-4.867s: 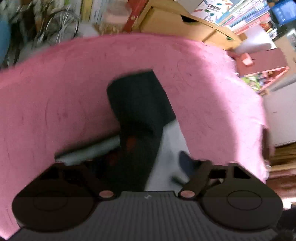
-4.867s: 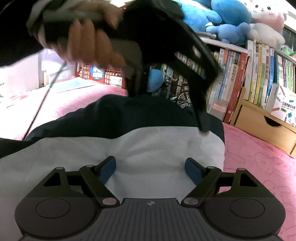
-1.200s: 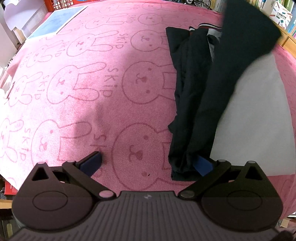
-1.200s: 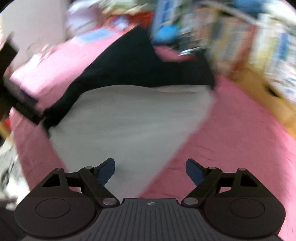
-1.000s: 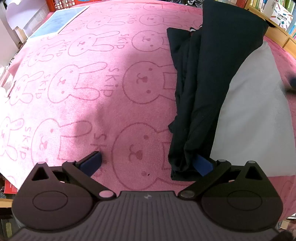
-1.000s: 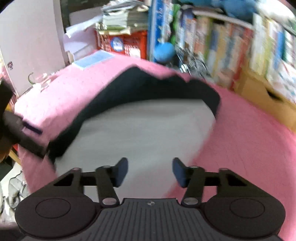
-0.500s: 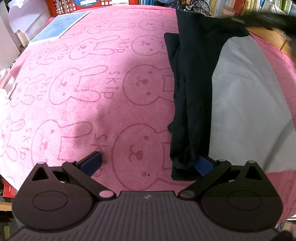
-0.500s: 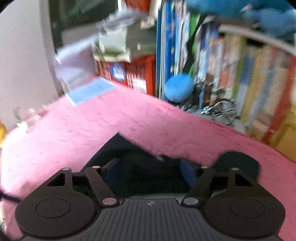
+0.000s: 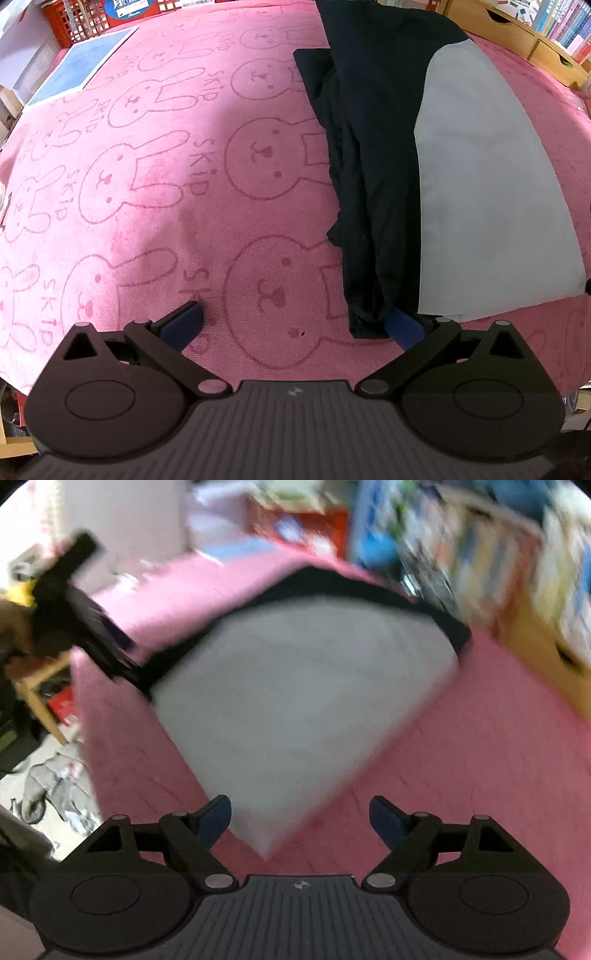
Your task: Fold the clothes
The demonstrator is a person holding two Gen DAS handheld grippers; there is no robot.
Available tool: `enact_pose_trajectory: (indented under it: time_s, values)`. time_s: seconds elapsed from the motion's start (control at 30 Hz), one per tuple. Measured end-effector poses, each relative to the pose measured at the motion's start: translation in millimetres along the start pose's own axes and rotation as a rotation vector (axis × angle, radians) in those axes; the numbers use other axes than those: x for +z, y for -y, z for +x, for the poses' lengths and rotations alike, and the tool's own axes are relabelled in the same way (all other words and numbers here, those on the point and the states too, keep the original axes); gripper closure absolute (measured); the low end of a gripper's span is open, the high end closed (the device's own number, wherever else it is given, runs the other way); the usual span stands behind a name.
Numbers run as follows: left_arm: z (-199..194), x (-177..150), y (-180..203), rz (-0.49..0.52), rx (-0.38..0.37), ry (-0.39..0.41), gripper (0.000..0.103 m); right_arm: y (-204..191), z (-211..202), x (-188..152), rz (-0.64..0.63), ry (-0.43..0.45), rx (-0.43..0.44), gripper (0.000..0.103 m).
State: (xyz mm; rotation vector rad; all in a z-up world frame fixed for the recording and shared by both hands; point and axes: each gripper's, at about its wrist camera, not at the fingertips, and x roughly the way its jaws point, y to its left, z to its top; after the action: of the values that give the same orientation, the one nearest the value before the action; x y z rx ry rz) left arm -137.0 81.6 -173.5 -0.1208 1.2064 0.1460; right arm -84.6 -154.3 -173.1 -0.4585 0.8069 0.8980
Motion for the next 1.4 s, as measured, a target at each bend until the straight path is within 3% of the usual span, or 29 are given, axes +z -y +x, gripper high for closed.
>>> enact_pose_trajectory:
  time_s: [0.1, 0.2, 0.3, 0.43, 0.5, 0.63, 0.7, 0.9, 1.03, 1.23, 1.4]
  values:
    - [-2.6, -3.3, -2.4, 0.001, -0.001, -0.005, 0.000, 5.5, 25.0, -1.2, 0.030, -0.050, -0.015, 0.024]
    - [-5.4, -7.5, -4.8, 0.001, -0.001, -0.006, 0.000, 26.8, 33.0, -20.0, 0.139, -0.097, 0.016, 0.022]
    - [-8.8, -13.7, -7.9, 0.000, -0.001, 0.002, 0.000, 23.6, 19.0, -22.0, 0.129, -0.159, -0.069, 0.026]
    - [-13.2, -21.5, -11.9, 0.005, -0.002, 0.009, 0.000, 15.0, 4.5, -9.9, 0.205, -0.037, -0.098, 0.025]
    - [-14.9, -22.9, -14.7, 0.006, -0.002, 0.003, 0.000, 14.0, 12.0, -3.0, 0.259, -0.018, -0.139, 0.025]
    - [-16.6, -15.9, -4.0, 0.003, -0.002, 0.015, 0.000, 20.6, 33.9, -21.6, 0.375, -0.199, -0.201, 0.023]
    - [-18.5, -18.1, -3.9, 0.000, -0.002, 0.021, 0.000, 13.3, 25.7, -25.4, 0.393, -0.234, -0.266, 0.025]
    - [-19.7, -10.7, -6.6, -0.006, -0.004, -0.022, 0.000, 0.0, -10.6, -6.1, 0.466, -0.133, -0.372, 0.015]
    - [-28.0, -6.5, -8.2, 0.025, 0.016, -0.077, 0.000, -8.2, -38.9, 9.3, 0.520, -0.052, -0.382, 0.003]
    - [-86.2, -13.0, 14.4, 0.188, -0.002, 0.011, 0.000, -30.6, -61.8, 27.3, 0.513, -0.009, -0.400, 0.003]
    - [-101.8, 6.6, 23.5, 0.212, -0.074, 0.056, 0.000, -50.5, -77.1, 45.6, 0.466, 0.008, -0.412, 0.002]
